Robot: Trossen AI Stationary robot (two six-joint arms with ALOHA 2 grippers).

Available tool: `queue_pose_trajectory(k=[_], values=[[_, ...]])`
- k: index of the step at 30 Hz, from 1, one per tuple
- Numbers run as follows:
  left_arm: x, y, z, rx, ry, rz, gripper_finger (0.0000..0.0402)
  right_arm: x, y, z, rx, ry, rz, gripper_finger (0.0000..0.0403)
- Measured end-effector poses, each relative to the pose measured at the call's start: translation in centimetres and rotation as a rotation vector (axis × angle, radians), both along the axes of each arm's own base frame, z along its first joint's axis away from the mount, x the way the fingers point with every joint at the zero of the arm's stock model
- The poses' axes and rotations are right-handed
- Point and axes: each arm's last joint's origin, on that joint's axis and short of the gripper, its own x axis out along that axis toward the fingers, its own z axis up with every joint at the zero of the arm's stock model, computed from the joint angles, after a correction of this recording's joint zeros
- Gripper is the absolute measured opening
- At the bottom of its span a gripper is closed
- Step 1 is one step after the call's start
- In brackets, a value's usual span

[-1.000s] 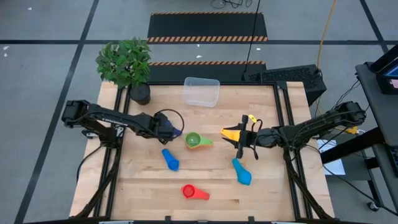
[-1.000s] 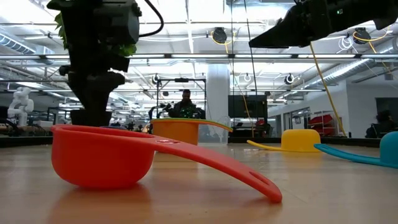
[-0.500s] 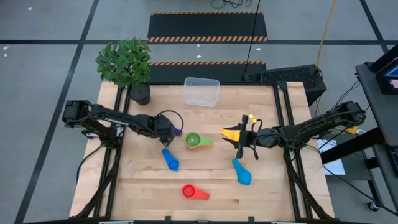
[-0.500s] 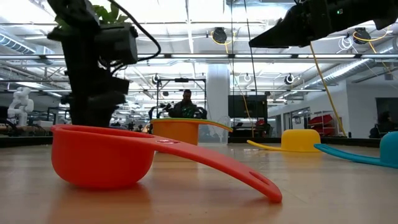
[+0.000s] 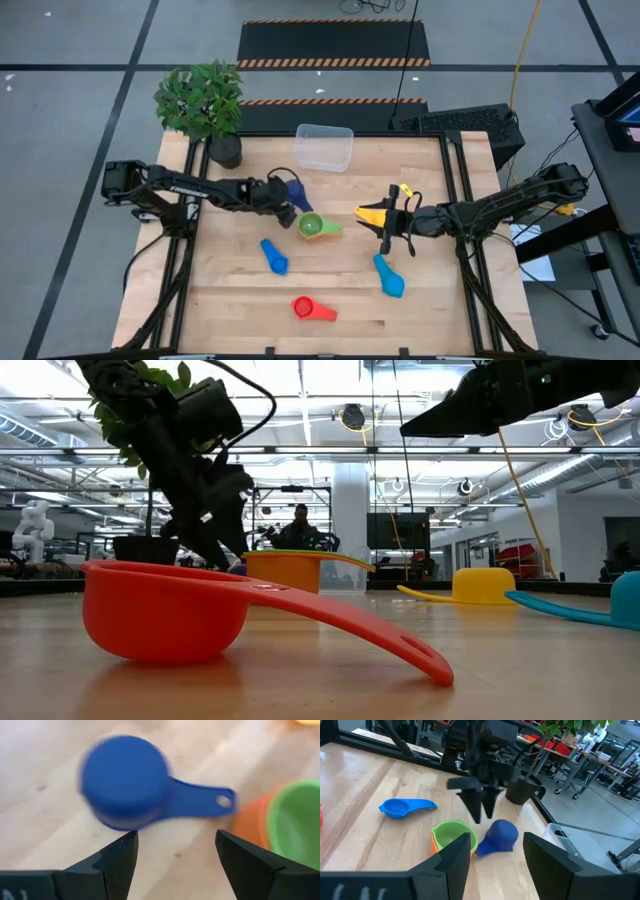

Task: Nest measuring cups in basket
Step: Stack the dark blue measuring cup on top of the green measuring cup

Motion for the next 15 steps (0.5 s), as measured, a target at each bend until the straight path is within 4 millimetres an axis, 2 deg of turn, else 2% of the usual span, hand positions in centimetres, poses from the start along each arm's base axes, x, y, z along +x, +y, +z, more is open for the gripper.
queue_pose_trajectory(k=[7, 15], values=[[-0.5, -0.7, -0.4, -0.021, 0.07, -0.059, 0.0266, 0.0, 0.0, 0.0, 0.0, 0.0, 0.0, 0.0176], [-1.1, 0.4, -1.5, 0.044, 0.18, 0.09, 0.0266, 0.0, 0.0, 0.0, 0.001, 0.0, 0.0, 0.0176]])
